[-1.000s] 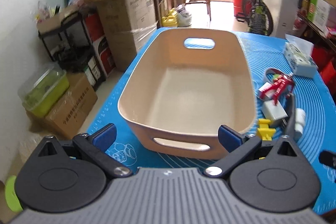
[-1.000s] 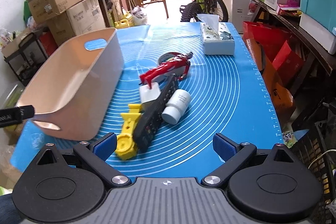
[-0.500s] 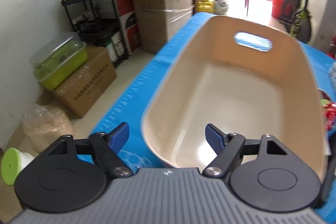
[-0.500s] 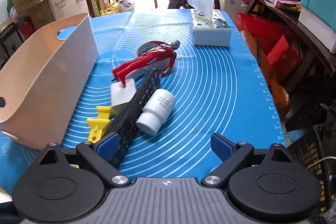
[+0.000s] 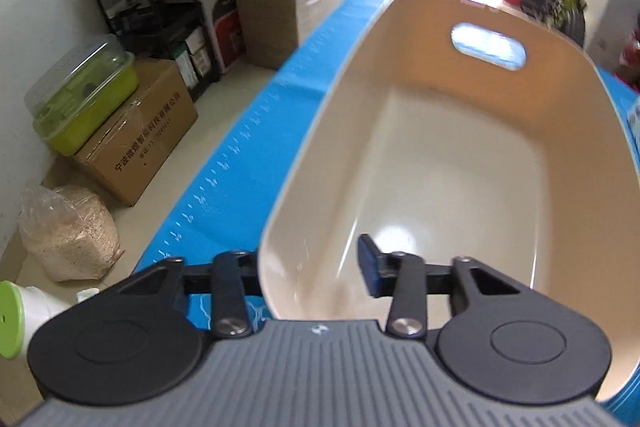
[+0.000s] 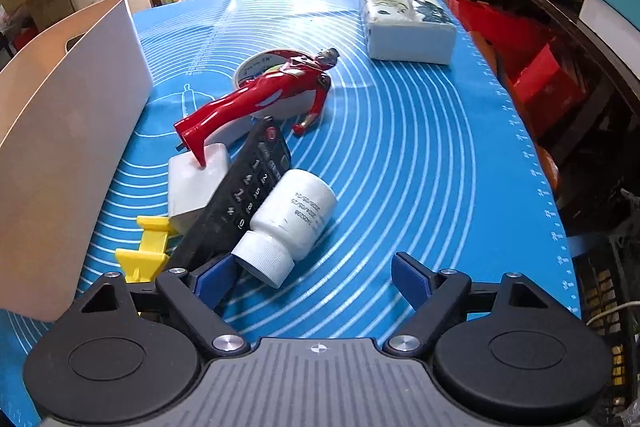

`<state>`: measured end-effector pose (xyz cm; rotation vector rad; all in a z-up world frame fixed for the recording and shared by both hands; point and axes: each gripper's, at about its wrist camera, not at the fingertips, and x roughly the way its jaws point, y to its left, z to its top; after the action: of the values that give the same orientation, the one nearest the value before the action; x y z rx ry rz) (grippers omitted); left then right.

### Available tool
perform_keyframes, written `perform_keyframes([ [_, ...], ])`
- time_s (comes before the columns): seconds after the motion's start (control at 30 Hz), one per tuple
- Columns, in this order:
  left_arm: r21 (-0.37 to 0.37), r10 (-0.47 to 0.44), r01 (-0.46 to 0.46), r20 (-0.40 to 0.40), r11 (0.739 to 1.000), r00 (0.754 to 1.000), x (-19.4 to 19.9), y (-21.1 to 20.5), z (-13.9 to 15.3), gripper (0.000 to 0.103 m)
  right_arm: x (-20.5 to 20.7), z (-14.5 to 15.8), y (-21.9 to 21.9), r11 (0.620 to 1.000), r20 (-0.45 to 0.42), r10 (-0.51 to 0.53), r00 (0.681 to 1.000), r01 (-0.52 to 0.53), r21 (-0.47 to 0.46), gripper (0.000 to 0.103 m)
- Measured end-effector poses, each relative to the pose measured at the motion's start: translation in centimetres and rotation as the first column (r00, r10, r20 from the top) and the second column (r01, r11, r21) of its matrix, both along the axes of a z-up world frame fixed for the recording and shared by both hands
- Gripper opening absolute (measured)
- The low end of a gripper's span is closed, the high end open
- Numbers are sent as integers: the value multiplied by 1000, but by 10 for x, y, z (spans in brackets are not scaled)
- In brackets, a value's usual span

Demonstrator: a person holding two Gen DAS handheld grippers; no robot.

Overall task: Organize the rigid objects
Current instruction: 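Grasp the beige basket rim with the left tool while the right tool approaches the pill bottle, then grasp the white pill bottle with the right tool and lift it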

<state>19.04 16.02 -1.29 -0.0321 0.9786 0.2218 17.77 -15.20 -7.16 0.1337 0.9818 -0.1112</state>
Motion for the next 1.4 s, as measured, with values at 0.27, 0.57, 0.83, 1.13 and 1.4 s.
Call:
perform_keyframes([
  [0.27,-10,21,-21,-8,1000,1000,-1,12,-4,19,9,2,-10,994,27,-80,996,78,80,83],
  [0.57,-44,46,-46,-4,998,999,0,17,-3,14,11,3,-10,990,26,-103,994,100,98,82],
  [0.83,-62,49,-49,-3,997,999,1,18,-3,13,23,-11,-1,996,-5,-93,996,93,-13,73],
  [1.13,-81,66,-65,7,995,998,0,21,-4,13,9,-11,-9,993,53,-118,992,118,-11,45],
  [1.4,-91,70,-69,7,993,998,0,23,-5,13,7,19,-4,995,150,-99,984,97,22,45],
])
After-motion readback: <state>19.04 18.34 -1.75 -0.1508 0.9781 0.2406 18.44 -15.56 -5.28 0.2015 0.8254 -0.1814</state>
